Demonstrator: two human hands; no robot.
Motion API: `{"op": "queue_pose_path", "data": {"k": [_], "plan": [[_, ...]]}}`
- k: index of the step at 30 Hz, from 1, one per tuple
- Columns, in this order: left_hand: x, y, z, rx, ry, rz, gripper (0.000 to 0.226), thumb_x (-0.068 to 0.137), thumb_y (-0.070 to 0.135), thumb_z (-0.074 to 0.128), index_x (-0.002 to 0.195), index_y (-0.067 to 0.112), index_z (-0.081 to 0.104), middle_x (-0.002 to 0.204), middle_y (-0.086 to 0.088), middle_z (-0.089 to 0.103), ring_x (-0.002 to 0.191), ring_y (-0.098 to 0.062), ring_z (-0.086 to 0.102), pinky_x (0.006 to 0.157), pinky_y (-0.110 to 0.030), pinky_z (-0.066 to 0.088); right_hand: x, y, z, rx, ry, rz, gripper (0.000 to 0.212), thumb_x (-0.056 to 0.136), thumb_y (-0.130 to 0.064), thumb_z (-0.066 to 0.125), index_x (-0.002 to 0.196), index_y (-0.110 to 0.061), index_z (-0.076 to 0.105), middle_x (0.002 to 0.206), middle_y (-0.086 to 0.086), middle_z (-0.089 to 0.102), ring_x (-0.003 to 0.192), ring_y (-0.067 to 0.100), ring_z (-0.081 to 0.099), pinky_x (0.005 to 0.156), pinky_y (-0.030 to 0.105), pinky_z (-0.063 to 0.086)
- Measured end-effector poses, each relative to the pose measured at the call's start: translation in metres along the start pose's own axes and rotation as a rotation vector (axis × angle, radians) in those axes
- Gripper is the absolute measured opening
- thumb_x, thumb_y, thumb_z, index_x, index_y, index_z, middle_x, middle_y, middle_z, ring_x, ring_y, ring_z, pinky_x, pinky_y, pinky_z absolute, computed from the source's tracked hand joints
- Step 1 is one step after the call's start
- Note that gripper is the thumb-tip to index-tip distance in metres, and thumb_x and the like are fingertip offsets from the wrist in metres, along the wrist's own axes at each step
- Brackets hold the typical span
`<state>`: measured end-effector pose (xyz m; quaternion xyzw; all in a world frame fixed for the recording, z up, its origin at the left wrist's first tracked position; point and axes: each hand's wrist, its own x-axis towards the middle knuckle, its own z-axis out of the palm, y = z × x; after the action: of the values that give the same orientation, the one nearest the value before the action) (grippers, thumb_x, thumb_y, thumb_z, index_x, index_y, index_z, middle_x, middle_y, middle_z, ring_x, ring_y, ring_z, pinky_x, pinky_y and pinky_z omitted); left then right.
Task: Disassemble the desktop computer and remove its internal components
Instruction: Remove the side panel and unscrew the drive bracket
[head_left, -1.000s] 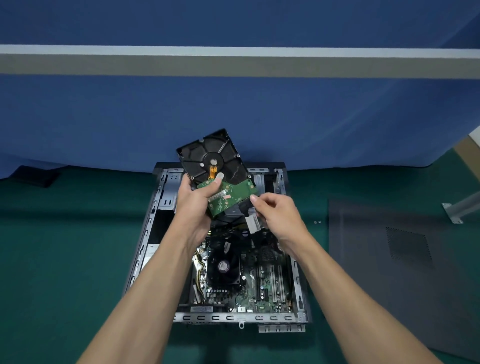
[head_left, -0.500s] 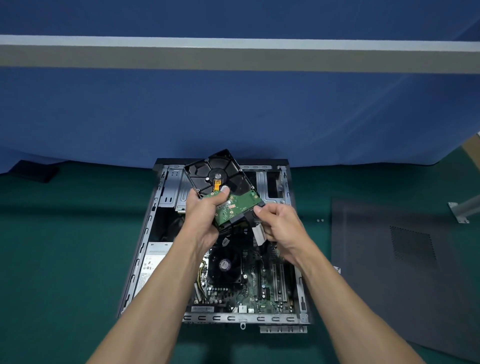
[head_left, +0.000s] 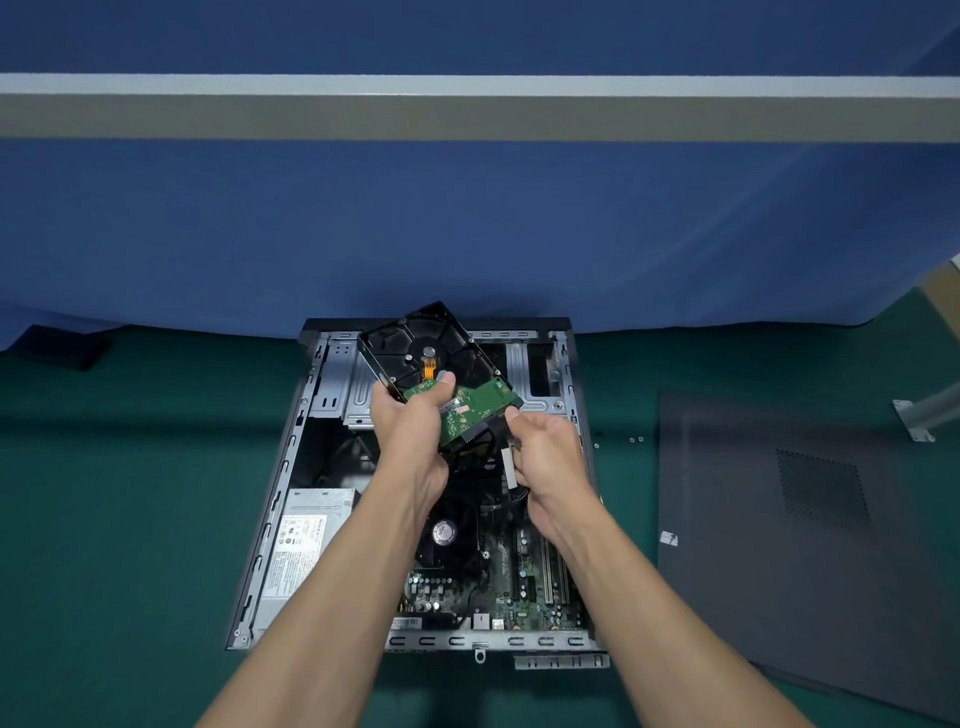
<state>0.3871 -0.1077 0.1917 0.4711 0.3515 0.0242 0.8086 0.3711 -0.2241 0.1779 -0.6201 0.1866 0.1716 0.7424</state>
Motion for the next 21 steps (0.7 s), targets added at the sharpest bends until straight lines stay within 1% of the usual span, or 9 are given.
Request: {"op": "queue_pose_path", "data": {"k": [3,5,7,9,10,12,14,17,21], "plan": [[0.0,0.001,-0.001,-0.03,0.008,0.012,0.038,0.08,-0.002,0.073,0.11,0.012,0.054,0.104,-0.016,0.071,0.085,-0.03,0.072,0.063,-0.043,0.059,0.004,0.0,-0.001,-0.012,-0.011,0.002,0.03,0.1,-0.019,0.048,0.078,-0.005,0.063,0.058,0.0,0.065,0.043,0.005,0.055,0.04,0.018,0.04],[0.001,0.004,-0.003,-0.036,0.012,0.012,0.041,0.079,-0.003,0.073,0.112,0.01,0.052,0.104,-0.017,0.071,0.086,-0.032,0.072,0.067,-0.047,0.059,0.006,0.001,-0.011,-0.066,-0.072,0.008,0.028,0.1,-0.02,0.047,0.083,-0.002,0.06,0.052,-0.004,0.055,0.038,0.005,0.044,0.037,0.018,0.033],[0.003,0.01,-0.006,-0.057,0.015,0.023,0.038,0.079,-0.004,0.073,0.105,0.012,0.051,0.107,-0.019,0.07,0.089,-0.033,0.071,0.073,-0.054,0.058,0.008,0.006,-0.02,-0.221,-0.08,0.017,0.026,0.1,-0.025,0.047,0.087,-0.006,0.059,0.054,-0.005,0.045,0.044,0.008,0.036,0.045,0.024,0.032],[0.004,0.014,-0.009,-0.085,0.007,0.03,0.034,0.08,-0.005,0.072,0.096,0.015,0.049,0.108,-0.021,0.069,0.092,-0.035,0.07,0.075,-0.058,0.057,0.007,0.009,-0.026,-0.467,-0.053,-0.01,0.025,0.099,-0.029,0.048,0.084,-0.012,0.058,0.06,-0.007,0.045,0.053,0.01,0.04,0.057,0.026,0.035],[0.004,0.016,-0.01,-0.082,0.0,0.035,0.034,0.08,-0.005,0.072,0.093,0.016,0.049,0.108,-0.021,0.069,0.091,-0.035,0.071,0.074,-0.057,0.057,0.007,0.011,-0.027,-0.619,-0.054,-0.051,0.022,0.099,-0.027,0.047,0.089,-0.015,0.062,0.069,-0.009,0.051,0.06,0.007,0.045,0.062,0.023,0.038],[0.003,0.016,-0.012,-0.049,-0.016,0.05,0.034,0.08,-0.003,0.073,0.097,0.016,0.05,0.106,-0.019,0.07,0.089,-0.033,0.071,0.072,-0.054,0.058,0.006,0.013,-0.028,-0.903,-0.039,-0.187,0.024,0.098,-0.021,0.044,0.11,-0.022,0.065,0.102,-0.009,0.052,0.095,0.003,0.044,0.086,0.018,0.036],[0.001,0.013,-0.011,-0.028,-0.026,0.058,0.037,0.079,-0.002,0.074,0.105,0.014,0.052,0.105,-0.016,0.071,0.089,-0.032,0.071,0.071,-0.052,0.059,0.002,0.01,-0.024,-0.89,0.007,-0.3,0.024,0.098,-0.027,0.043,0.111,-0.024,0.064,0.113,-0.01,0.05,0.111,0.009,0.038,0.095,0.027,0.033],[-0.003,0.006,-0.007,-0.029,-0.041,0.059,0.04,0.078,-0.002,0.074,0.109,0.012,0.053,0.1,-0.015,0.072,0.081,-0.029,0.072,0.065,-0.043,0.058,-0.003,0.003,-0.01,-0.589,-0.106,-0.224,0.036,0.096,-0.05,0.042,0.086,-0.022,0.064,0.085,-0.008,0.066,0.083,0.011,0.06,0.075,0.03,0.046],[-0.005,0.005,-0.005,-0.021,-0.056,0.06,0.037,0.078,-0.002,0.074,0.105,0.013,0.054,0.094,-0.012,0.071,0.074,-0.025,0.072,0.062,-0.039,0.058,-0.001,0.005,-0.002,-0.334,-0.133,-0.113,0.035,0.097,-0.04,0.049,0.073,-0.017,0.058,0.055,-0.013,0.05,0.052,0.005,0.045,0.056,0.022,0.039]]}}
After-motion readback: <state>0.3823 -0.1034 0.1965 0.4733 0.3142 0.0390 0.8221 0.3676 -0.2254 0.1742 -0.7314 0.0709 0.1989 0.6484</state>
